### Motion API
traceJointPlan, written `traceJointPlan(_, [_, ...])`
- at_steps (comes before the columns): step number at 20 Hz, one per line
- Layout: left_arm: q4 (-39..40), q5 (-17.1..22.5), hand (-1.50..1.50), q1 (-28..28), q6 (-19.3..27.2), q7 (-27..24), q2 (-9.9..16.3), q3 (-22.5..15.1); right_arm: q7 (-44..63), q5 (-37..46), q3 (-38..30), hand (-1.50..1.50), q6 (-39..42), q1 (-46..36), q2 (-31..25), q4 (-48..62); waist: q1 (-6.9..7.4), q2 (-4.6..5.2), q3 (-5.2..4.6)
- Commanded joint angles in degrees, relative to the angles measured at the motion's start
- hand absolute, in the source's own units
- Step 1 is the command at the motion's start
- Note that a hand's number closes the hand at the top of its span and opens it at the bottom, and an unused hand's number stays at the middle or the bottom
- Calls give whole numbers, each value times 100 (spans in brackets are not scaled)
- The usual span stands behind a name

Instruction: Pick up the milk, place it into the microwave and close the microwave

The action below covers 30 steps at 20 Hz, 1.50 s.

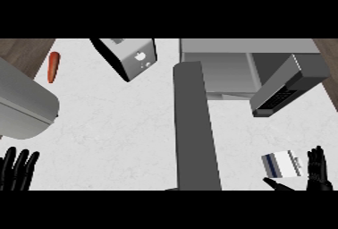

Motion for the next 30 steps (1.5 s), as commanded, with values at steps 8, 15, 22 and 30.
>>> traceJointPlan(8, [190,51,-150,-62,-48,-91,-16,165,-1531,-60,-331,-150,662,-961,-249,2569,23,9,7])
traceJointPlan(15, [180,9,-150,51,-61,-56,-20,-14,-1285,-268,-421,-150,768,-1122,-192,2251,15,6,5])
traceJointPlan(22, [194,-20,-150,171,-102,-253,-47,-14,-1463,-543,-405,150,1834,-1046,-50,2127,7,-2,5])
traceJointPlan(30, [289,394,-150,-390,-166,77,234,420,-1020,-612,-245,150,2064,-1647,18,2025,36,15,9])
